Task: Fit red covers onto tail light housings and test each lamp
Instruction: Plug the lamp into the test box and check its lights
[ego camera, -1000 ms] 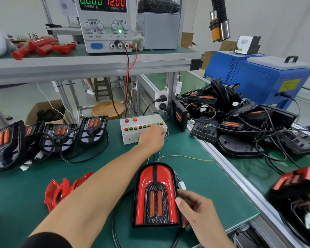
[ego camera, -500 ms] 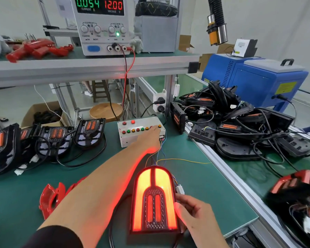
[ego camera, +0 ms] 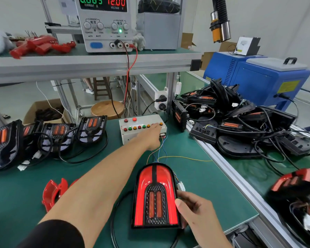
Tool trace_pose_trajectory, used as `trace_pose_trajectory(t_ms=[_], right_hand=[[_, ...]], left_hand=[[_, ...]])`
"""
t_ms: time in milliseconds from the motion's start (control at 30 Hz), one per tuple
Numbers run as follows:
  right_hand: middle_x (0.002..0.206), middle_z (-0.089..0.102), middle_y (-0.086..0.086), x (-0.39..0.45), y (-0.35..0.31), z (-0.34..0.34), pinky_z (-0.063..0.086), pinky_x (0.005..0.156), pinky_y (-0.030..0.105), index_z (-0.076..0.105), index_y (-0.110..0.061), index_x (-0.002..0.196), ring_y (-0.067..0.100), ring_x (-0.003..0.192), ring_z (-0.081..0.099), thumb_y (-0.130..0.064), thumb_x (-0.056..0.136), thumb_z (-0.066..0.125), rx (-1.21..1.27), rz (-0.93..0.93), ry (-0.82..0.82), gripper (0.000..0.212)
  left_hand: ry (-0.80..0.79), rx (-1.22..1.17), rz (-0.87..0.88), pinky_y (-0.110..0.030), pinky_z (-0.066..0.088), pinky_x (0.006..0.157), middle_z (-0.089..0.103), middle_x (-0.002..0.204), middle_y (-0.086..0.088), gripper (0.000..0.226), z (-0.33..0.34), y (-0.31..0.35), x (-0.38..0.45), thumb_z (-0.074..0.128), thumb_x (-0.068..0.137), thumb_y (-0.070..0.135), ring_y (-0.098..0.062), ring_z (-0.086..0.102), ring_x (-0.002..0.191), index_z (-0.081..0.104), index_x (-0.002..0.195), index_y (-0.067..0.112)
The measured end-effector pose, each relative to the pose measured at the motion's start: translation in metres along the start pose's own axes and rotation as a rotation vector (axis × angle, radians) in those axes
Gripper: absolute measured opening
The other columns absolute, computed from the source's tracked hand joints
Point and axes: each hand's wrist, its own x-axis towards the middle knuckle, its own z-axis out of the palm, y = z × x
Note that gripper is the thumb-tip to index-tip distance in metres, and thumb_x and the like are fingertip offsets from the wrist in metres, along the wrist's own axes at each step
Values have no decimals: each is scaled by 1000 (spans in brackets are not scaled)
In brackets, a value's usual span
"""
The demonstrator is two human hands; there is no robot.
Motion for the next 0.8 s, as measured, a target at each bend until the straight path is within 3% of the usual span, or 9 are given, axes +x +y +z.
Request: trace_pose_trajectory(t_ms=[167,433,500,567,633,700,800], right_hand=[[79,78,12,-1,-4,1,51,44,27,76,-22,107,27,56,65,-4,92,70,-5,1,7,24],[77,77,14,-1,-3,0,50,44,26,76,-23,107,24,52,62,-4,93,69,-15,-17,-8,24],[75,74,20,-1,-1,0,49,45,27,76,-18,109,20,47,58,-5,94,69,4,-13,-19,22],[74,70,28,0,2,-1,48,46,28,75,-14,111,18,46,54,-5,94,69,34,-1,-14,20],[68,67,27,0,2,-1,47,47,28,74,-13,111,19,45,52,-8,94,70,40,-7,-14,18],[62,65,18,-1,0,0,47,48,28,74,-15,110,19,46,51,-10,95,70,33,-20,-17,17],[58,62,9,-2,-3,2,45,46,26,73,-17,110,17,45,51,-12,95,69,18,-12,-6,16]], left_hand=[[-18,51,33,-50,43,111,7,171,0,74,1,-6,5,48,90,0,-34,40,145,24,159,10],[-70,46,40,-50,37,117,-4,172,7,77,-1,-11,1,46,95,4,-28,29,152,13,163,17],[-45,17,36,-49,37,117,-4,172,8,70,-3,-10,-8,45,99,8,-27,29,153,18,163,19],[74,-21,36,-48,44,111,11,171,6,57,-4,-8,-25,44,103,13,-27,38,147,34,158,20],[237,-66,67,-47,51,99,38,156,1,40,-6,-5,-48,45,105,20,-26,54,130,52,144,18],[345,-195,125,-42,51,86,60,124,-1,26,-6,-2,-73,50,104,22,-21,62,104,66,124,15],[327,-453,140,-29,42,71,67,84,13,21,-6,0,-116,53,103,25,2,56,73,73,98,18]])
